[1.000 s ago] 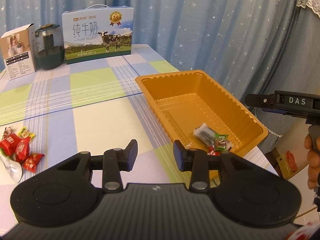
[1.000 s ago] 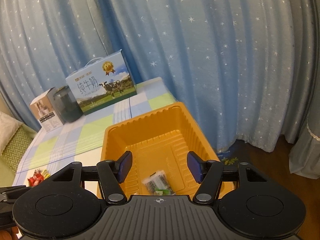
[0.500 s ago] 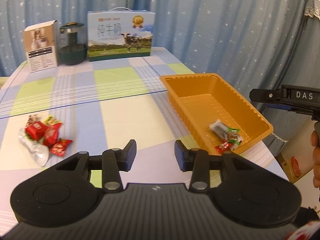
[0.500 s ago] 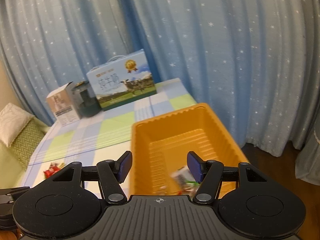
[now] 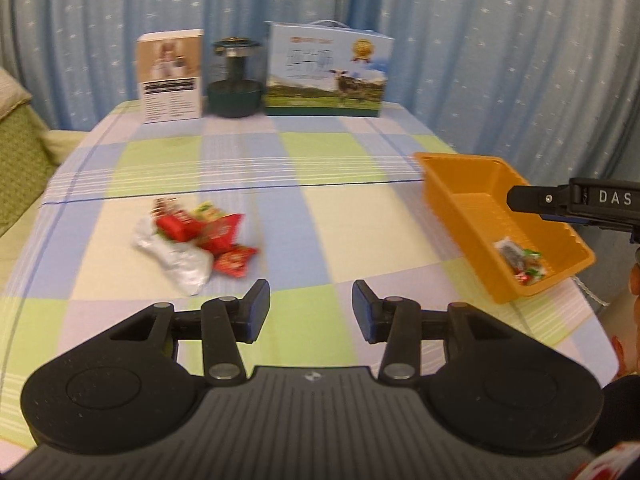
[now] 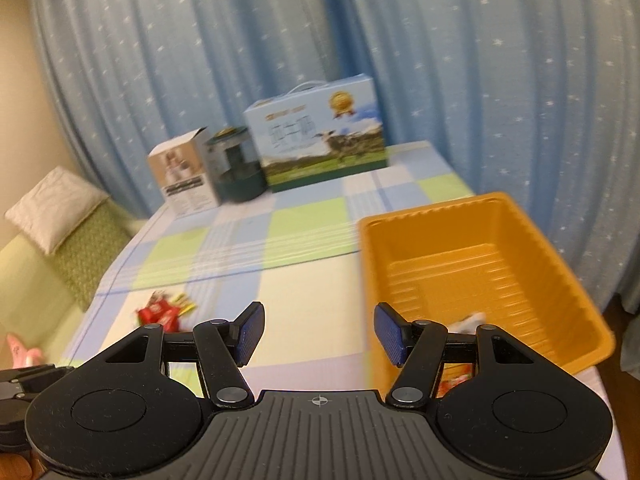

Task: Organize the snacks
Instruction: 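Withdraw both open tools from the tray toward the snack pile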

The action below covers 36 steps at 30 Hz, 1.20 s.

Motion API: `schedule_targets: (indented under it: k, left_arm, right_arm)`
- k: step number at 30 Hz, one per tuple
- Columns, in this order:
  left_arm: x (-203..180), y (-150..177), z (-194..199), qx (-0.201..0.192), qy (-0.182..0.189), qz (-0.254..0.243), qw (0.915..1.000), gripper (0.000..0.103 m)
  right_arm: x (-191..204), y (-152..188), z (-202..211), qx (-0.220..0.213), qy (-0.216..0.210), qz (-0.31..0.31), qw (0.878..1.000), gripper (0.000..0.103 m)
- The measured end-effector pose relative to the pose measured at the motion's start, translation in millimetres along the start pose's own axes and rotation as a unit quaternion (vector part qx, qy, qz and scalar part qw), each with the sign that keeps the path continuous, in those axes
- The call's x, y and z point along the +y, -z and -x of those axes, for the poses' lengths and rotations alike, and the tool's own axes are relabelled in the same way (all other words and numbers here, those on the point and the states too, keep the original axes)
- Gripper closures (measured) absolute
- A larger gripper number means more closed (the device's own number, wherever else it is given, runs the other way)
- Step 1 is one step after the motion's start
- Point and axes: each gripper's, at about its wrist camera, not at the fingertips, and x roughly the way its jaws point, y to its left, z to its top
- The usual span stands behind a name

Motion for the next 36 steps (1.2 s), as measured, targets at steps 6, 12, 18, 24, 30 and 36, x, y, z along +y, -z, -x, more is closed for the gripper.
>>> schedule_targets:
  k: [6,12,18,24,30,36]
  left_arm:
    - [39,9,7,0.001,-0.03,0.02,0.9993,0.061]
    - [72,13,5,0.003,-0.052,0.033,0.9981,0.06]
    - [99,13,-6,0.006,-0.068,0.036,0.997,0.058]
    - [124,10,-26,0.011,-0.078,0.036,0.9963,0.057]
    - [146,8,-44,0.017,-0.084,0.06,0.9945,0.057]
    - [157,-1,-59,0.019,-0.076,0.068,0.9946,0.056]
  right_arm:
    - [33,10,-24,0.017,-0.02,0.022,0.999,0.042]
    - [63,21,-53,0.036,-0.04,0.047,0.997,0.042]
    - [86,33,-83,0.056,-0.05,0.058,0.995,0.042]
    - [107,42,-113,0.072,-0.055,0.072,0.993,0.042]
    - [119,49,-146,0.085,-0.06,0.073,0.992,0.042]
    - [126,54,-174,0.095,-0.067,0.058,0.992,0.042]
